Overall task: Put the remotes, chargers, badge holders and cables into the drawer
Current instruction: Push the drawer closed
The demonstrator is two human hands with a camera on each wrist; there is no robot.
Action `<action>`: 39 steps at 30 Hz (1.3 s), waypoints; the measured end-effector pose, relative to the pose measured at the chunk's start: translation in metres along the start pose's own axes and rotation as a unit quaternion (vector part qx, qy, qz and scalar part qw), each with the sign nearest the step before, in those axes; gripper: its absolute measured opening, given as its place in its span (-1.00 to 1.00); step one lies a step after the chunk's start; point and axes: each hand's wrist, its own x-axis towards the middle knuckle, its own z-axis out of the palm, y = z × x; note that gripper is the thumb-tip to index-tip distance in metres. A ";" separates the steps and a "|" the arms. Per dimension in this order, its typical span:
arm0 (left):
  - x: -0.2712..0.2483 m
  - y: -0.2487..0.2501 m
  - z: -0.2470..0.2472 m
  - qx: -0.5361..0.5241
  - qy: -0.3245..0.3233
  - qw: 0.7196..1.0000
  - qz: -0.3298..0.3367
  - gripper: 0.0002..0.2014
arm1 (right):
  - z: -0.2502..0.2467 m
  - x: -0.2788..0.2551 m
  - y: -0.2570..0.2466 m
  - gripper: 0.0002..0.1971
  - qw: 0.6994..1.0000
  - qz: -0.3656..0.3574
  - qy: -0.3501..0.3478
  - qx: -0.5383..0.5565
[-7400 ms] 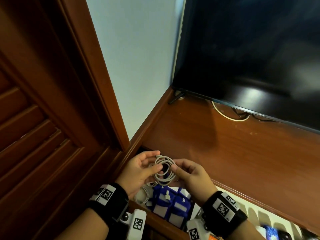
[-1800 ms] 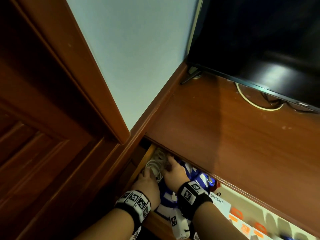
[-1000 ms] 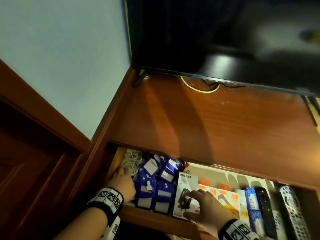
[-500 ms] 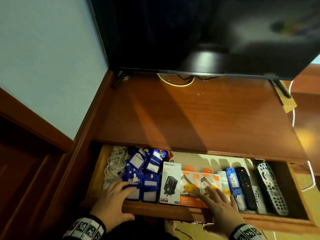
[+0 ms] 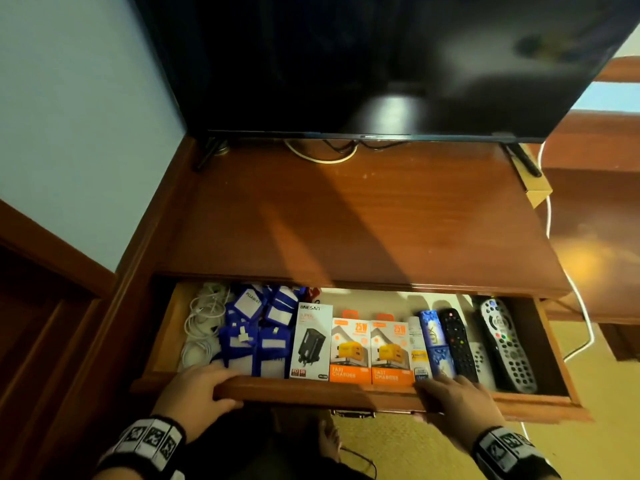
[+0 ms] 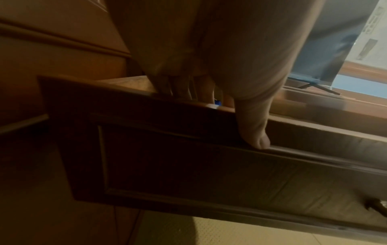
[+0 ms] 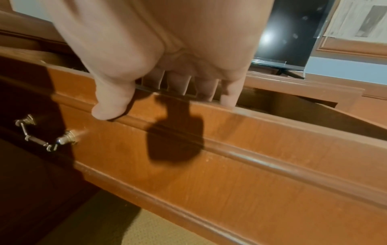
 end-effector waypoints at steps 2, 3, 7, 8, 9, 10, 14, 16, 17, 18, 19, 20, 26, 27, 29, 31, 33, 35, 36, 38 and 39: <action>0.005 0.007 -0.011 -0.017 0.006 1.000 -0.004 -0.63 | -0.003 0.008 0.000 -0.45 1.000 0.009 0.023 -0.004; 0.011 0.010 -0.016 -0.024 0.007 1.000 -0.009 -0.66 | -0.006 0.013 0.000 -0.47 0.999 0.012 0.035 -0.004; 0.037 0.015 -0.024 -0.019 0.031 0.999 -0.031 -0.67 | -0.024 0.032 0.000 -0.40 0.994 0.051 0.095 -0.006; 0.043 0.015 -0.024 -0.010 0.051 0.998 -0.032 -0.61 | -0.027 0.036 -0.001 -0.30 0.990 0.078 0.113 0.006; 0.047 0.017 -0.025 0.002 0.078 0.996 -0.039 -0.48 | -0.030 0.039 -0.002 -0.16 0.986 0.106 0.130 0.024; 0.051 0.020 -0.026 0.015 0.107 0.993 -0.051 -0.33 | -0.033 0.043 -0.003 -0.01 0.981 0.124 0.144 0.041; 0.067 0.028 -0.037 0.064 0.165 0.982 -0.072 0.25 | -0.045 0.059 -0.004 0.41 0.977 0.135 0.162 0.029; 0.080 0.029 -0.043 0.090 0.167 0.980 -0.063 0.46 | -0.054 0.070 -0.003 0.48 0.978 0.129 0.165 0.015; 0.087 0.030 -0.046 0.112 0.171 0.977 -0.056 0.53 | -0.059 0.075 -0.002 0.49 0.979 0.125 0.161 0.009; 0.093 0.031 -0.049 0.133 0.175 0.974 -0.050 0.58 | -0.063 0.081 -0.001 0.50 0.981 0.119 0.154 0.006; 0.099 0.032 -0.053 0.148 0.174 0.972 -0.046 0.60 | -0.067 0.087 -0.001 0.50 0.982 0.111 0.150 0.003; 0.105 0.033 -0.056 0.158 0.167 0.972 -0.045 0.60 | -0.071 0.092 0.000 0.50 0.983 0.105 0.149 -0.001; 0.127 0.042 -0.077 0.173 0.109 0.978 -0.048 0.35 | -0.086 0.118 0.000 0.34 0.987 0.102 0.120 -0.015; 0.128 0.042 -0.079 0.176 0.114 0.977 -0.043 0.29 | -0.088 0.121 -0.001 0.28 0.986 0.105 0.125 -0.016; 0.128 0.043 -0.078 0.183 0.139 0.972 -0.034 0.18 | -0.089 0.124 -0.004 0.18 0.983 0.112 0.145 -0.021; 0.130 0.043 -0.075 0.184 0.171 0.968 -0.027 0.07 | -0.088 0.128 -0.006 0.13 0.980 0.119 0.160 -0.025; 0.132 0.043 -0.071 0.190 0.191 0.963 -0.029 0.00 | -0.086 0.131 -0.006 0.07 0.976 0.123 0.176 -0.032; 0.136 0.042 -0.068 0.200 0.208 0.957 -0.034 -0.06 | -0.084 0.135 -0.006 0.00 0.973 0.127 0.190 -0.042; 0.138 0.042 -0.067 0.201 0.215 0.955 -0.036 -0.09 | -0.083 0.137 -0.006 -0.03 0.970 0.130 0.199 -0.042; 0.143 0.042 -0.065 0.199 0.223 0.953 -0.041 -0.13 | -0.081 0.141 -0.007 -0.08 0.967 0.137 0.210 -0.046; 0.145 0.042 -0.064 0.197 0.226 0.953 -0.045 -0.15 | -0.080 0.142 -0.007 -0.10 0.965 0.139 0.218 -0.049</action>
